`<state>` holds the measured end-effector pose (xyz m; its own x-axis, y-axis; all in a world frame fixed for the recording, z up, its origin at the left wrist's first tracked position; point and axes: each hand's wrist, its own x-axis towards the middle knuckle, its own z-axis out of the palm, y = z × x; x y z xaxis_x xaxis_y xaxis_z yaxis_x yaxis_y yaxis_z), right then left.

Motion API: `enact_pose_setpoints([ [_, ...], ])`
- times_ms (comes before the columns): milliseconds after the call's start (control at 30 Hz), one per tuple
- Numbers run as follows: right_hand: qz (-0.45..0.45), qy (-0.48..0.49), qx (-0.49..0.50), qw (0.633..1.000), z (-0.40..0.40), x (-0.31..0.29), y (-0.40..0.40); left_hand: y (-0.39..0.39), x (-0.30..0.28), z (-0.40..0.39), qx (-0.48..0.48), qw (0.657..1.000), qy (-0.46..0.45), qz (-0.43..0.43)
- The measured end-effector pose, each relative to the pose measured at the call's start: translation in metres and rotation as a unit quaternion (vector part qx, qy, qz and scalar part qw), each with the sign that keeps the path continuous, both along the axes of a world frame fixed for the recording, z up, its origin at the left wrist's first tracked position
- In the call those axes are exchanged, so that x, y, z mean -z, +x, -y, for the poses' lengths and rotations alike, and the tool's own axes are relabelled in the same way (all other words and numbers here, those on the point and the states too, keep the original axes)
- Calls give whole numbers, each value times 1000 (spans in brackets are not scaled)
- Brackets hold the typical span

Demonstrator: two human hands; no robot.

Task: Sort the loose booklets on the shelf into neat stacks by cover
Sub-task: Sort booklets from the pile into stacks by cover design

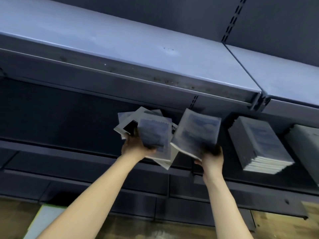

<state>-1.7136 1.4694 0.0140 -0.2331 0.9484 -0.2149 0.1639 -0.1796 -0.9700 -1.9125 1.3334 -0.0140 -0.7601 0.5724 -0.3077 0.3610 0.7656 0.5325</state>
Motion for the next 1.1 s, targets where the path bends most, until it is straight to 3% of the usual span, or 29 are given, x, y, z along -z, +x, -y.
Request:
enact_pose_setpoints([
  [133, 0, -23, -39, 999, 7, 6, -7, 25, 4, -1, 9, 1000, 13, -24],
  [367, 45, -32, -101, 993, 25, 34, -9, 31, -3, 7, 16, 997, 69, 35],
  [567, 261, 77, -140, 952, 19, 49, -11, 46, -17, 7, 14, 991, 108, 73],
  [700, 252, 78, -142, 954, 22, 46, -6, 50, -13, 4, 7, 991, 108, 79],
  [867, 149, 37, -145, 977, 32, 35, 0, 57, -10, -2, 5, 991, 102, 89],
  [1100, 159, 6, -190, 969, 43, 26, 7, 63, -6, -4, 14, 979, 156, 130],
])
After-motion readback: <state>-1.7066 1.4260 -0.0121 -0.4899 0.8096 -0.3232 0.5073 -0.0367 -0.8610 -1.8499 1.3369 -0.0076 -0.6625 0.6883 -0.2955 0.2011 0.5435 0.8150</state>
